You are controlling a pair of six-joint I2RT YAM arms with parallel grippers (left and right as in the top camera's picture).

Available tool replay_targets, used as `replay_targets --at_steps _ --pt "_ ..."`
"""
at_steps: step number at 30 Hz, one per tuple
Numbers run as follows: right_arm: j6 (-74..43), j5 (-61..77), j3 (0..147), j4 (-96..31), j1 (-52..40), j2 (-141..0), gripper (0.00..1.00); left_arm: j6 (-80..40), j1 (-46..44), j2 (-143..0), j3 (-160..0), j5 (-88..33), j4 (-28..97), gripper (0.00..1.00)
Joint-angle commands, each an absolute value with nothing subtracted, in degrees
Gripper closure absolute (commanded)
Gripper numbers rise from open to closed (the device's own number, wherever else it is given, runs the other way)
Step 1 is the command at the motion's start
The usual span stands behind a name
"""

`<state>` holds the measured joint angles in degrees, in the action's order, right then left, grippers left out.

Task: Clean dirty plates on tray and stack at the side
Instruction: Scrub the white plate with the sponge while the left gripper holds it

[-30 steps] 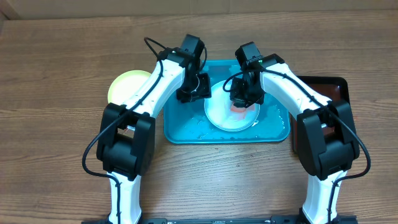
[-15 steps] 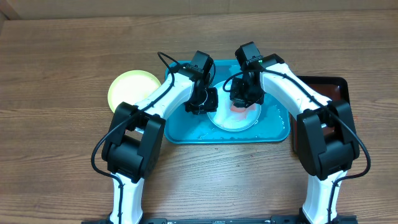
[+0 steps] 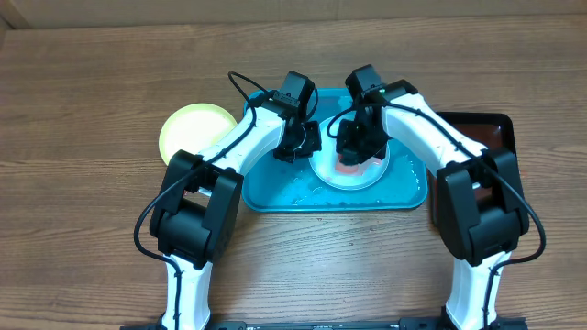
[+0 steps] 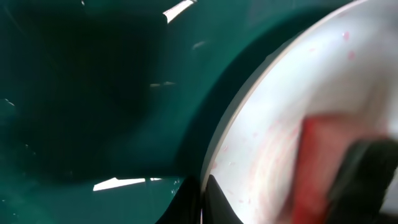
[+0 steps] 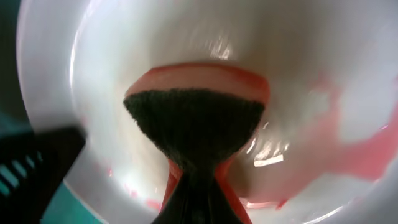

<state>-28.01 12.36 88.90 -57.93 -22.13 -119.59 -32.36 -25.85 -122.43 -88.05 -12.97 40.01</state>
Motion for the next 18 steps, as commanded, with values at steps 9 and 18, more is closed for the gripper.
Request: replay_targets --at_steps 9,18 --pt "-32.0 -5.2 88.9 -61.0 -24.6 -119.8 0.96 -35.0 -24.1 -122.6 -87.4 -10.6 38.9 0.96" --pt "-34.6 -7.4 83.1 -49.2 -22.6 -119.8 0.96 -32.4 -23.3 -122.6 -87.4 -14.2 40.3 0.96"
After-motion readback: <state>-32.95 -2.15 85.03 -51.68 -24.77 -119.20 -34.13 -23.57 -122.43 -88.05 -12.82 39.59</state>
